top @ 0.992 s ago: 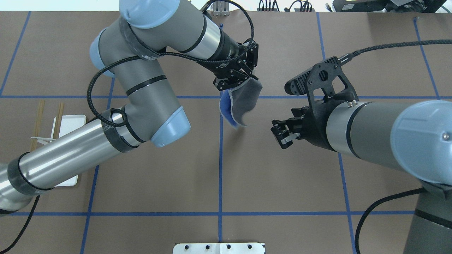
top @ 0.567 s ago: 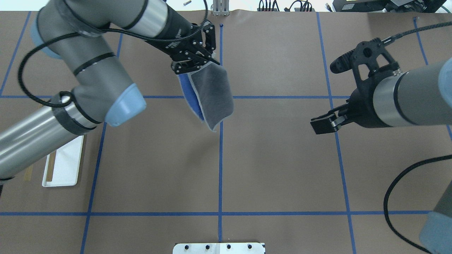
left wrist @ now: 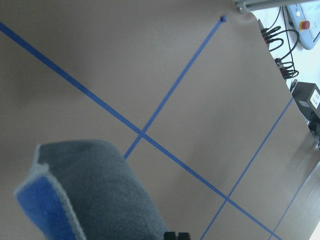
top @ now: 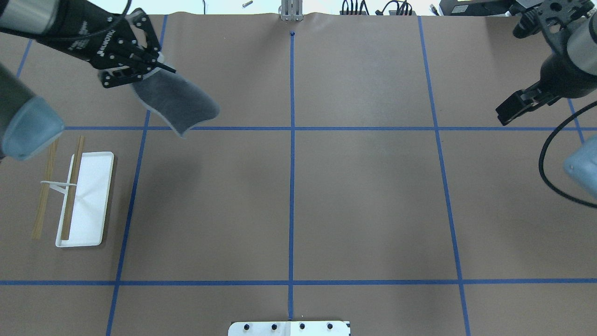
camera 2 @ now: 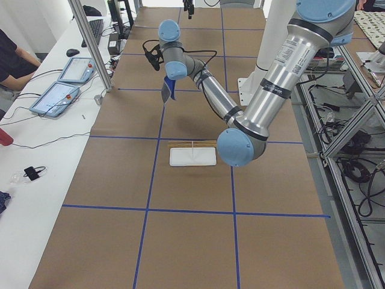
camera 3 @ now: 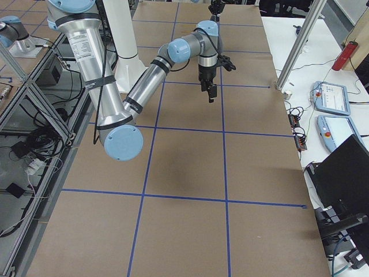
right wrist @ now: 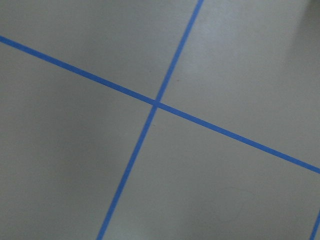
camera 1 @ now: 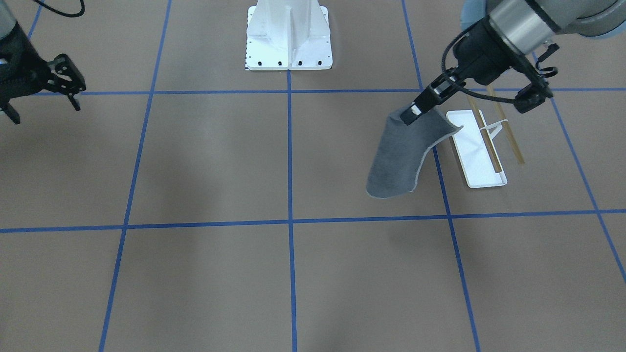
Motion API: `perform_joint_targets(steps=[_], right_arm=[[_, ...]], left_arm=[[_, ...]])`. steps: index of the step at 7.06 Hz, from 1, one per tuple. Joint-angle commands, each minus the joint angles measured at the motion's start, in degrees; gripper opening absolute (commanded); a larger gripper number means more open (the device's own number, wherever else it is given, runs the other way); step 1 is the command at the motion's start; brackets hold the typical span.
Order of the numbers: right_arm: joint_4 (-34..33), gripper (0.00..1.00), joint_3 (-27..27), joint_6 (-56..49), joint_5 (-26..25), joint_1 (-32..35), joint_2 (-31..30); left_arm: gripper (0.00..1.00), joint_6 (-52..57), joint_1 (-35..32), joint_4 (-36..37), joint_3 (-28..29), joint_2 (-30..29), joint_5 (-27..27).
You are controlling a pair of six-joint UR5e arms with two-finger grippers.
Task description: Hang towel on rack
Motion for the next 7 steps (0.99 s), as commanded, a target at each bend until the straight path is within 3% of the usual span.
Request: perform_joint_targets(steps=[1,4,6,7], right_arm=[[0.21,1.00,-9.67,-6.59,4.14,6.77,0.00],[0.39,1.00,-15.76,-6.62,8.10,11.88,0.18],[0.39,1.00,-16.92,-6.62,10.55,13.38,0.00],[0.39,1.00,-16.92,-6.62,12.04,14.17,-0.26]], left_arm=[[0.00,0.03,-2.31,-0.05,-3.93,11.00,-0.53],[0.00,0.29,-6.60,-3.81,-3.07,22.26,-0.18],[0.00,9.48,-7.68,-11.43,-1.05,32.97,-0.01],[0.00,9.69,-8.29,-12.52,0.79,33.10,0.00]])
